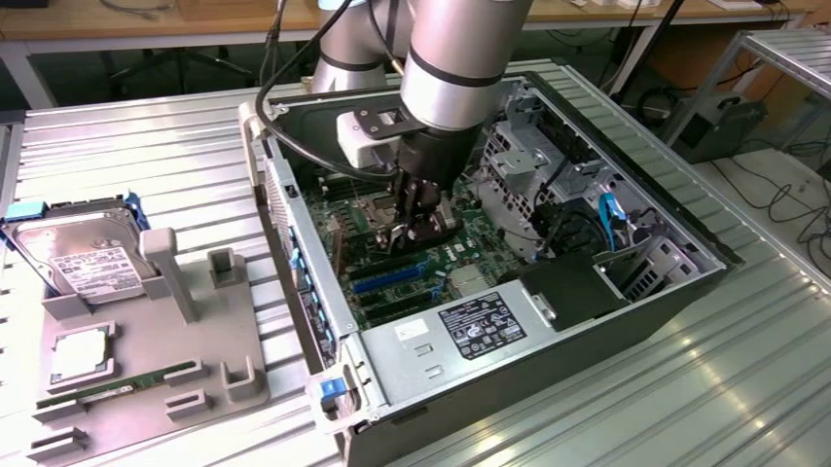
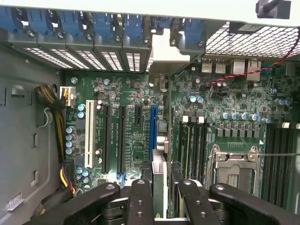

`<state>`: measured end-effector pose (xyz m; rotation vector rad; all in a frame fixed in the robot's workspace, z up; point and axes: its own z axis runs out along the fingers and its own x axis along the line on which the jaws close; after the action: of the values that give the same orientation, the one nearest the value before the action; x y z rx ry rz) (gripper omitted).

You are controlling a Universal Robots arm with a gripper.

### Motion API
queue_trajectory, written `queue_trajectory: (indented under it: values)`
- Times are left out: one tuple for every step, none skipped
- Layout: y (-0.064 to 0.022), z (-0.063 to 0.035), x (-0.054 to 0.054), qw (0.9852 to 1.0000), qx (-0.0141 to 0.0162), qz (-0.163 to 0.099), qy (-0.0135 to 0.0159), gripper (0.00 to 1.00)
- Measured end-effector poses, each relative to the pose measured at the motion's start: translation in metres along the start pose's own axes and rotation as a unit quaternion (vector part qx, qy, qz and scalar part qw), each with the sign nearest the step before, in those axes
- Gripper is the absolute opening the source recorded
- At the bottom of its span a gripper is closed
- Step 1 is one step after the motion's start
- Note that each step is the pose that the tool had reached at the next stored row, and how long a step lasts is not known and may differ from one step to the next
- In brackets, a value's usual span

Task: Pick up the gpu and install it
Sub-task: 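Insert the gpu into the slot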

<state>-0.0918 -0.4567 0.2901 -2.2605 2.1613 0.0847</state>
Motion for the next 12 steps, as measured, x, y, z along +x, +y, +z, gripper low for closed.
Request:
queue_trajectory:
  values:
    - [0.0007, 0.0003, 0.0000, 1.0000, 0.0000, 0.000, 0.0000, 0.26]
    - [0.0014, 0.0007, 0.0000, 1.0000, 0.0000, 0.000, 0.0000, 0.26]
    - [0.0022, 0.0012, -0.0001, 1.0000, 0.0000, 0.000, 0.0000, 0.26]
    - [0.0029, 0.0016, -0.0001, 1.0000, 0.0000, 0.000, 0.0000, 0.26]
    - [0.0038, 0.0023, -0.0001, 1.0000, 0.0000, 0.000, 0.0000, 0.26]
    - [0.0046, 0.0027, -0.0001, 1.0000, 0.0000, 0.000, 0.0000, 0.26]
    - [0.0059, 0.0036, -0.0001, 1.0000, 0.0000, 0.000, 0.0000, 0.26]
    - [0.0072, 0.0047, -0.0001, 1.0000, 0.0000, 0.000, 0.0002, 0.26]
    - [0.0079, 0.0053, -0.0001, 1.0000, 0.0000, 0.000, 0.0011, 0.26]
    - [0.0084, 0.0058, -0.0001, 1.0000, -0.0002, 0.000, 0.0030, 0.26]
    - [0.0087, 0.0063, -0.0001, 1.0000, -0.0003, 0.000, 0.0049, 0.26]
    - [0.0092, 0.0068, -0.0001, 1.0000, -0.0003, 0.000, 0.0068, 0.26]
